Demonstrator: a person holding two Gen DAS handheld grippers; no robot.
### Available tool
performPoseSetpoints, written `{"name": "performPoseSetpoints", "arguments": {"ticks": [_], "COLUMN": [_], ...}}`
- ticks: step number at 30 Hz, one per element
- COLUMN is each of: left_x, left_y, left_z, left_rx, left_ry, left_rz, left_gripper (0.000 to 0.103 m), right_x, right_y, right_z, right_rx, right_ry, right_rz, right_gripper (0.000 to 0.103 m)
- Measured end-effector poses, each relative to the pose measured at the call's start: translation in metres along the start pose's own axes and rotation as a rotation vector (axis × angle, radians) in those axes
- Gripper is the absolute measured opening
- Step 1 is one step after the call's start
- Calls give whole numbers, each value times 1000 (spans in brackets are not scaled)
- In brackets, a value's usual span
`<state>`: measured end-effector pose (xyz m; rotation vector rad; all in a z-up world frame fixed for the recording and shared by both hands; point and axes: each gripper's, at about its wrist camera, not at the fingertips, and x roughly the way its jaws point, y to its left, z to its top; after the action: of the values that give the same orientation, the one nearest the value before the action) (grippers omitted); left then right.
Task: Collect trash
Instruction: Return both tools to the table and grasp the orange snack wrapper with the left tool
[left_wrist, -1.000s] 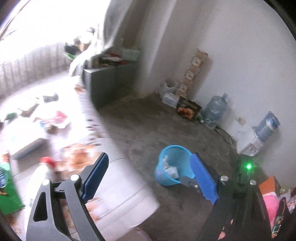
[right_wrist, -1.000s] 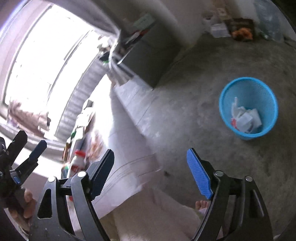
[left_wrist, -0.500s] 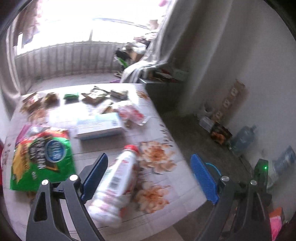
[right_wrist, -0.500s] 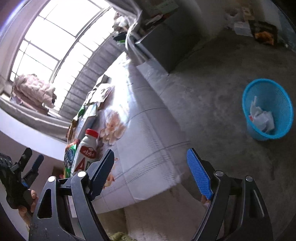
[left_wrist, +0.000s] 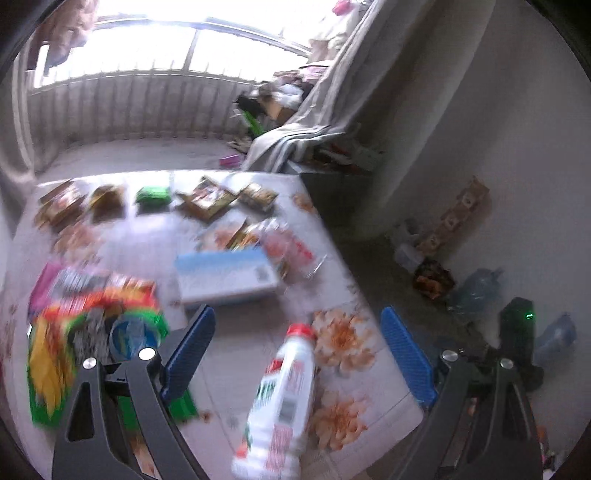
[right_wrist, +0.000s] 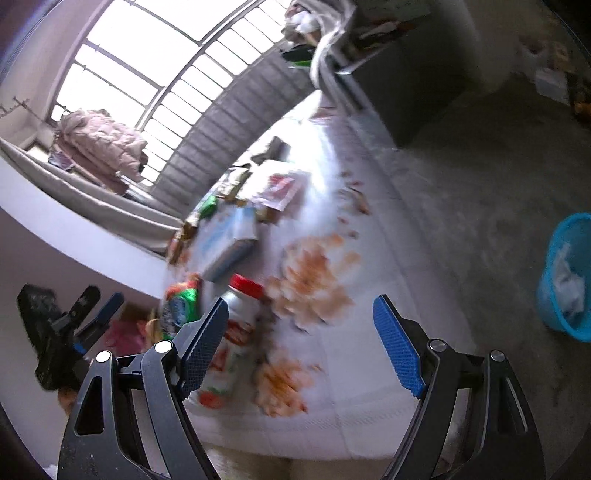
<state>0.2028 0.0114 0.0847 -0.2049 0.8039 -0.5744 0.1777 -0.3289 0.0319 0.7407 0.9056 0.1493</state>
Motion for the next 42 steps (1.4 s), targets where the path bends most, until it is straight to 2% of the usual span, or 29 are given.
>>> {"name": "performPoseSetpoints", "arguments": {"ticks": [2,4,6,9,12,14,18,21,23,29,34,37,42], "left_x": [10,26,51,86,128,150,180,203,215,235,246,248,251], "left_y": [8,19,29,47,71,81,91,103,107,118,122,123,124], "left_z": [19,37,55,69,77,78,81,86,87,87,82,84,86], "left_rx": [-13,-31,-30,-64,-157,-186,-177,-193,-192,-185,-172,-171,-159], "left_ry": [26,49,84,153,253,293,315,344,360,392,430,432,432], "left_rz": [-8,15,46,52,50,56,74,57,41,59,59,58,66], "left_gripper": [88,83,79,74,67,61,51,44,42,31,28,27,17], "right_x": [15,29,52,83,111,127,148,156,160,167,174,176,178], "right_y": [5,5,5,1,-6,-10,-13,-15,-19,-23,-21,-22,-25], "right_z": [16,30,45,65,80,86,94,97,99,102,105,106,105], "right_rx": [18,67,131,231,318,360,380,393,405,410,411,412,429], "right_ry": [11,30,59,103,135,157,178,185,190,201,206,210,205], "right_rz": [61,101,149,193,193,174,130,108,102,116,122,124,120], "right_gripper": [77,77,77,76,71,67,62,58,55,48,42,36,21]}}
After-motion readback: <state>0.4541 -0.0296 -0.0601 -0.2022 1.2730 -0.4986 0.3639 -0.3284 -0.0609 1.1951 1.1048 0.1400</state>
